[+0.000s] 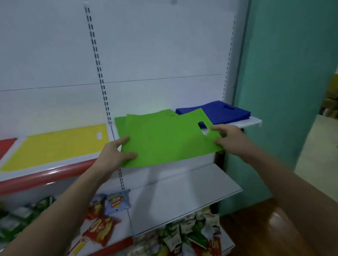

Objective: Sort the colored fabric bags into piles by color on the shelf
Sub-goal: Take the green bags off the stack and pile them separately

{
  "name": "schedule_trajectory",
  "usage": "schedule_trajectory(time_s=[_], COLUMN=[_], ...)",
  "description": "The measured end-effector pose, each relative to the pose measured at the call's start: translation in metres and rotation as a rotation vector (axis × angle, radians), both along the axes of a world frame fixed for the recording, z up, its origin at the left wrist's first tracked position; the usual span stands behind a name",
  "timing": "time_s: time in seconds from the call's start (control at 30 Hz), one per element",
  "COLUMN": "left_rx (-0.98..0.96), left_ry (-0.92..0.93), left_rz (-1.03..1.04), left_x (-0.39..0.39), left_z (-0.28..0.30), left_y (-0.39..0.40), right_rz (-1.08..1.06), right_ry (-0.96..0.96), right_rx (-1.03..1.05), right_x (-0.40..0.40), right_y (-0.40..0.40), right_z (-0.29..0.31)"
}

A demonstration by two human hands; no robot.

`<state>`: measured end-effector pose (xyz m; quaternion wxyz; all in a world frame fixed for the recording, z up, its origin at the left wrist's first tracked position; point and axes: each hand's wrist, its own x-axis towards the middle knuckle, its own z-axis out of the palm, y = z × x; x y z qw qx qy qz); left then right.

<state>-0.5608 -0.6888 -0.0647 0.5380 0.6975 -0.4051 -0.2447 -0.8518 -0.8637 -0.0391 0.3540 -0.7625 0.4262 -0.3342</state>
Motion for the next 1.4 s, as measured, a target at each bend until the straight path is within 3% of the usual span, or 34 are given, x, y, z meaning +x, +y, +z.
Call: schedule_trajectory(time_s=[0.23,0.4,0.77,0.93,1.17,1.4], left_rx=[0.084,0.225,0.549,0.556,0.59,0.735], left_ry=[-0.169,-0.311,-0.555,-0.602,-0.601,-0.627], left_rz=[0.23,0.317,0.291,0.347,0.493,0.76], left_x=[0.049,0.081,0.117,0.116,0.075,0.026], left_z=[0.011,0.006,-0.014,-0.016,0.002,0.015], left_y=[-0.042,-0.083,-0.135,-0.125,-0.072,0.049], right_rz=[0.095,0.12,0.233,0.293,0.755,1.166], right_ry=[0.079,0.232,0.837,0.665,0.38,0.285], right_rx=[-0.022,-0.148,-0.275,-0.353,-0.228,-0.196], right_x=[0.089,0.137,0.183,0.198,0.237,0.27], right_y=[-0.086,-0.143,-0.206,-0.198,-0.103,0.031], right_z=[0.004,0.003,0.001,0.026,0.031,-0.01])
